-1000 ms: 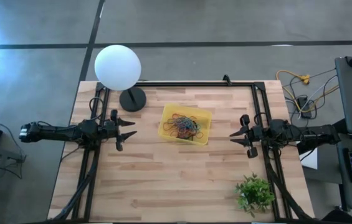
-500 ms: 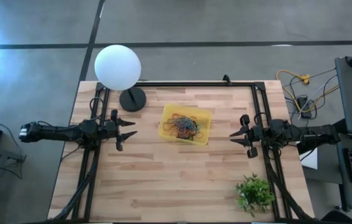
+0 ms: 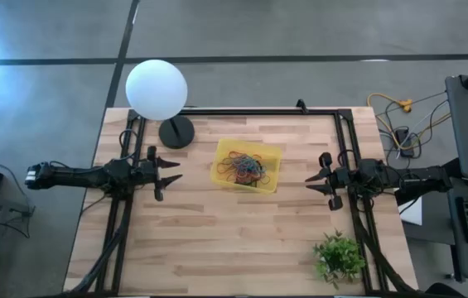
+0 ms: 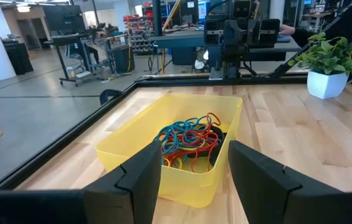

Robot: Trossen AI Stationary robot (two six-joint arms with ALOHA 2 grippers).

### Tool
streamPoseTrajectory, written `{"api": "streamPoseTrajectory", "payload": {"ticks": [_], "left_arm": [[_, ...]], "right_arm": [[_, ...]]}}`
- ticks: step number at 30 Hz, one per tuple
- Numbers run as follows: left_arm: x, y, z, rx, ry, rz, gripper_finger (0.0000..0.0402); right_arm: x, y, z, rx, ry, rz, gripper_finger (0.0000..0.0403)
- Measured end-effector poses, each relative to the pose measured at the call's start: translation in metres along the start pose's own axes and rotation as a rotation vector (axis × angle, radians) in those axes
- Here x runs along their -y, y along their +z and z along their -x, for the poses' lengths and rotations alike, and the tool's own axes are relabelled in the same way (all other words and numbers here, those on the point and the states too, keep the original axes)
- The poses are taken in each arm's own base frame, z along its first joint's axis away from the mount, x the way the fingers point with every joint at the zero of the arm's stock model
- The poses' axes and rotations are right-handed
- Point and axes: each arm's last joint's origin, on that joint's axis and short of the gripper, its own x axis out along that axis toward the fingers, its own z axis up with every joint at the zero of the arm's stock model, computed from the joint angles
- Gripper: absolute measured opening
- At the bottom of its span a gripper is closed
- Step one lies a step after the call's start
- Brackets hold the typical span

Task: Pick and place rubber bands into bin
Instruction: Return to Home Position

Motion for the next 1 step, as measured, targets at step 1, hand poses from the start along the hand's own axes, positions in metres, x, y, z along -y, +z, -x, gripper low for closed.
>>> {"api": "streamPoseTrajectory", "payload": {"ticks": [1], "left_arm": [[0.0000,-0.0001,-0.0001,-0.001,0.000,0.000,0.0171]], "right_arm": [[0.0000,0.0000,0.0000,0.000,0.000,0.000,0.0068]]}}
